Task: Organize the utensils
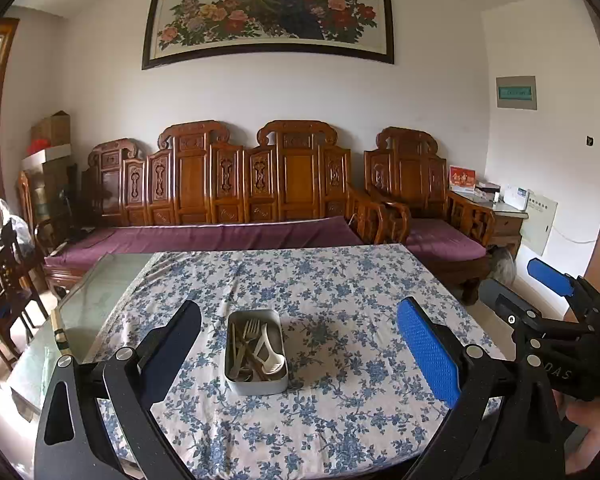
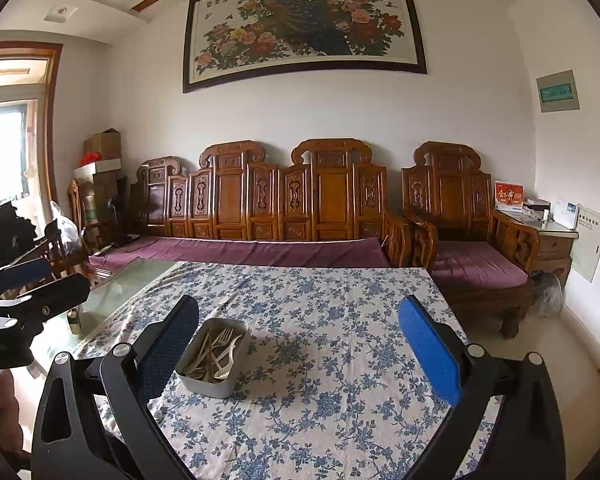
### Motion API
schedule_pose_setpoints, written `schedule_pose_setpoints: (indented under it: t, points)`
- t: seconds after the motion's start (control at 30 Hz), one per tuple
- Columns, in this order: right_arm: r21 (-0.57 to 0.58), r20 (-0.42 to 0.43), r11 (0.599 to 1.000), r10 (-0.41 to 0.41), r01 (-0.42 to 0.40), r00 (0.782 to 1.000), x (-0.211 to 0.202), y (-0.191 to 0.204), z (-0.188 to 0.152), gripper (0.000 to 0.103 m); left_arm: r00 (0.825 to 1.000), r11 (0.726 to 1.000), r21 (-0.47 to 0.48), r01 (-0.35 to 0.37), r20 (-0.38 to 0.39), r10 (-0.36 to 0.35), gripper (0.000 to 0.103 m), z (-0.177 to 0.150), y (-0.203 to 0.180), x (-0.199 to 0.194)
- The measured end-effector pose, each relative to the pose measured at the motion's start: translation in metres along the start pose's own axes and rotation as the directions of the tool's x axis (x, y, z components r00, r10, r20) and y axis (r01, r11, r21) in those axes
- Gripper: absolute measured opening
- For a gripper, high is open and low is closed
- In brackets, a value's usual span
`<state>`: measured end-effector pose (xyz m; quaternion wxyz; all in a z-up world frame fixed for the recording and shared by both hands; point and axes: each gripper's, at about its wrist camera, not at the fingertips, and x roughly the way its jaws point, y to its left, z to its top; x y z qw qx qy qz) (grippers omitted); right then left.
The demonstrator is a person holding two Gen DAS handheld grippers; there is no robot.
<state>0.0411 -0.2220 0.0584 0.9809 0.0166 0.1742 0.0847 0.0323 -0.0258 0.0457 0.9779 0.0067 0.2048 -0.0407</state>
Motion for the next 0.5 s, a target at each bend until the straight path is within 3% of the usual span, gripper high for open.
schedule_pose_setpoints:
  t: [0.5]
  points:
    - [0.002,0.000,1.000,0.004,-0.004,1.000,0.0010,-0.0007,0.0012,0.100,1.000,1.000,0.002,0.004,-0.002,-0.004,0.095,-0.0012,-0.0022,-0.0018]
